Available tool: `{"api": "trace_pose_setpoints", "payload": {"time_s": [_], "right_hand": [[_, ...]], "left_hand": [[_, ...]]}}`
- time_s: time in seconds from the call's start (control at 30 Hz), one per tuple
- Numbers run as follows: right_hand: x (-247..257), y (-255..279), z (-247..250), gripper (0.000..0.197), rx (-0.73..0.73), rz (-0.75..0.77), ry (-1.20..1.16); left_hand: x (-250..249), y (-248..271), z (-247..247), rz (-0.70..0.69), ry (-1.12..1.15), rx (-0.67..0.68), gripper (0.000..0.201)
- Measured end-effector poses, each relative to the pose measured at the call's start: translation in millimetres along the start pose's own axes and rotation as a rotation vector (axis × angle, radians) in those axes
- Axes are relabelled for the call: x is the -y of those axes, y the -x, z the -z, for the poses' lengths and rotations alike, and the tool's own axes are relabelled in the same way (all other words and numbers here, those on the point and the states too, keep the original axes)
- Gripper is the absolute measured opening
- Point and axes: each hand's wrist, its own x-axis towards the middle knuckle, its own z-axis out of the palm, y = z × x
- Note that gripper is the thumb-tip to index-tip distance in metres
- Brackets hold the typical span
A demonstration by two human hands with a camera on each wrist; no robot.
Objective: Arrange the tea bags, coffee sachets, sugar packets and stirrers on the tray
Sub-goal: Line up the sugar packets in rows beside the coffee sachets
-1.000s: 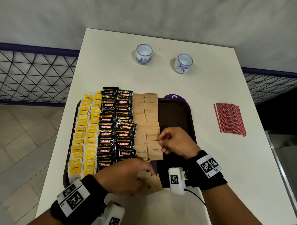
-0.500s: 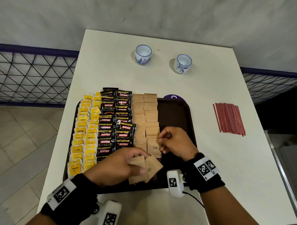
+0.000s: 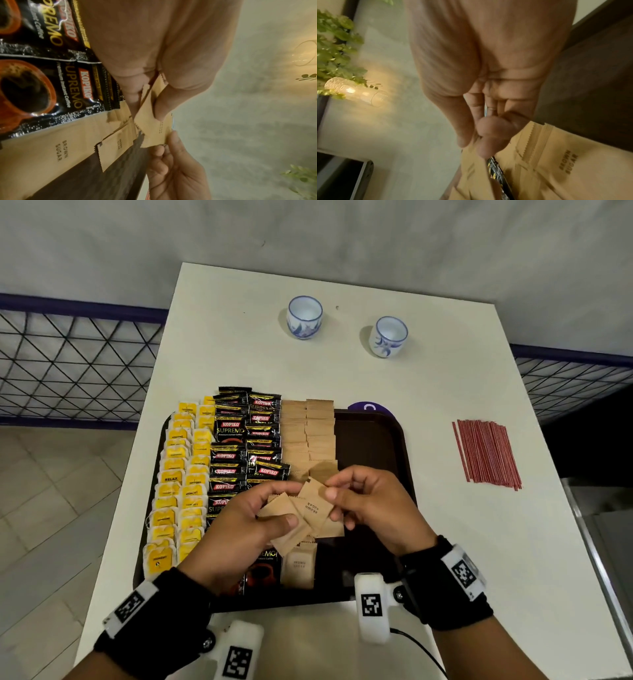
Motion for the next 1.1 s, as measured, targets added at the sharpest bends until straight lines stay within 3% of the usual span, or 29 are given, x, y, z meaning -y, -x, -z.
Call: {"api": "trace_pose_setpoints", "payload": {"time_s": [0.13, 0.3, 0.37, 0.5, 0.6, 0.67, 0.77, 0.9, 1.0, 1.1], "right_hand": [[-5.0, -2.0, -4.3, 0.015, -0.017, 0.038, 0.045], [-3.6, 2.5, -10.7, 0.064, 0.130, 0.138, 0.260], [-6.0, 2.3, -13.8, 0.053, 0.102, 0.183, 0.324], [-10.1, 3.8, -15.0, 0.012, -0.081, 0.241, 0.460], [-9.9, 5.1, -11.0, 0.017, -0.125, 0.217, 0.462], [-12.0, 4.9, -2.7, 0.031, -0.128, 0.196, 0.373], [-14.6, 8.2, 12.3, 0.054, -0.158, 0.116, 0.301], [-22.0, 16.7, 21.6, 0.039, -0.212, -0.027, 0.263], [-31.5, 19.1, 26.6, 0.027, -0.255, -0.023, 0.348], [-37.2, 19.3, 28.1, 0.020, -0.234, -0.033, 0.405]], "left_hand": [[-1.8, 0.1, 0.1, -0.032, -0.011, -0.059, 0.041], [-6.3, 0.9, 2.2, -0.090, -0.087, -0.114, 0.040], [-8.6, 1.5, 1.9, -0.125, -0.108, -0.120, 0.040], [-11.9, 2.0, 0.8, -0.161, -0.145, -0.147, 0.038], [-14.7, 1.8, 0.3, -0.191, -0.141, -0.169, 0.036], [-16.8, 3.2, 2.6, -0.199, -0.123, -0.166, 0.035], [-18.0, 7.3, 8.8, -0.160, -0.129, -0.063, 0.033], [-15.6, 14.5, 12.6, -0.119, -0.344, 0.117, 0.033], [-12.6, 16.2, 8.6, -0.080, -0.647, 0.275, 0.029], [-10.4, 16.4, -3.1, -0.008, -0.817, 0.445, 0.037]]}}
